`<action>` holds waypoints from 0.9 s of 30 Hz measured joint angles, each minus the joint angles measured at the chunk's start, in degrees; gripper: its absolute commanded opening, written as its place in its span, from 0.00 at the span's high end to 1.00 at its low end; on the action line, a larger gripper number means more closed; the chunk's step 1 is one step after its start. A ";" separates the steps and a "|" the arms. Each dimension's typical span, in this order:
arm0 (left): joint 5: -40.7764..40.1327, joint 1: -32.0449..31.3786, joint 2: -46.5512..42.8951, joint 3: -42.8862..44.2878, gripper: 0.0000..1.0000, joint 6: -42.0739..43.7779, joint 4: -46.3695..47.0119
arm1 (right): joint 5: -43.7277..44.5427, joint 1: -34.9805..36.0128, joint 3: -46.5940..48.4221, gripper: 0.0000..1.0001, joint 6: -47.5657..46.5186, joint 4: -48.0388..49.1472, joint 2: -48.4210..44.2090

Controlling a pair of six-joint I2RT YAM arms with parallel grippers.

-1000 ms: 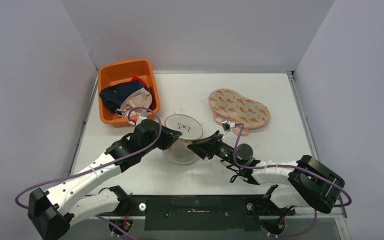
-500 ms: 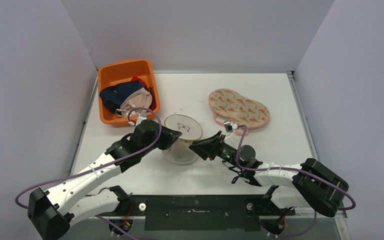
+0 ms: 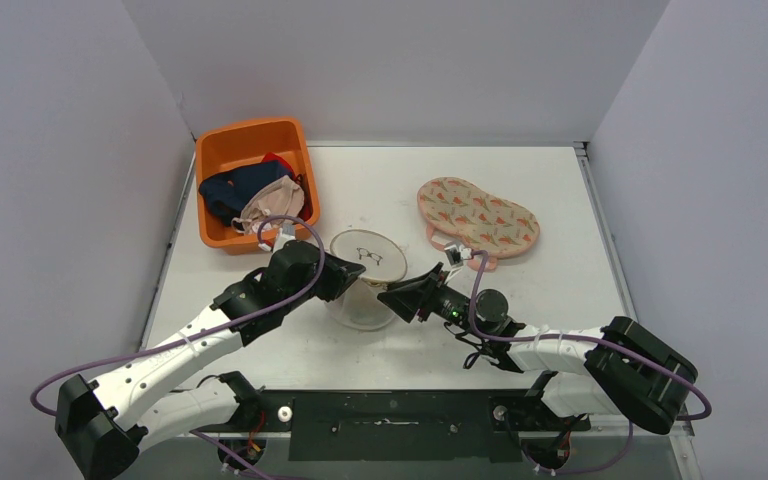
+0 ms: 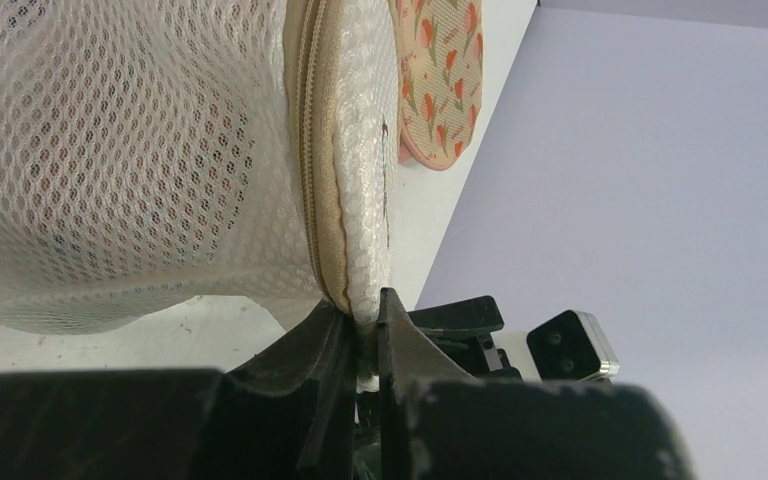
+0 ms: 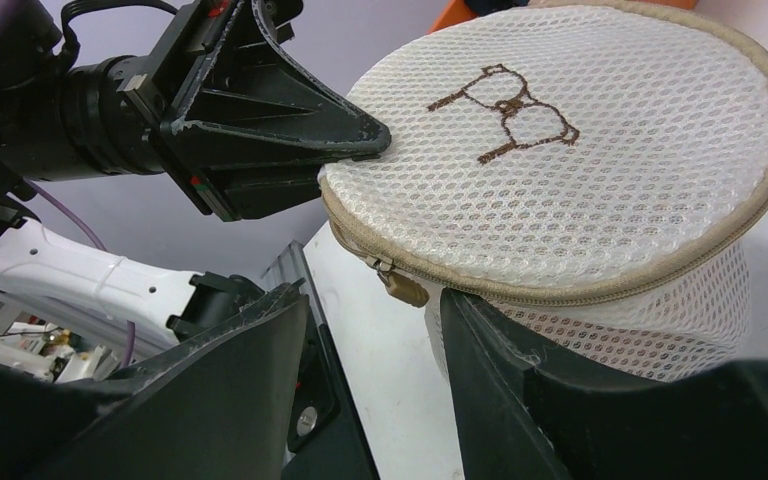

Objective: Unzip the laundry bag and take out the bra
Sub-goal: Unzip the laundry bag at the center of the board.

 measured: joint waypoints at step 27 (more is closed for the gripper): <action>0.00 -0.11 0.00 -0.02 1.00 -0.04 0.39 | 0.04 0.37 0.72 0.75 -3.08 -2.54 -0.04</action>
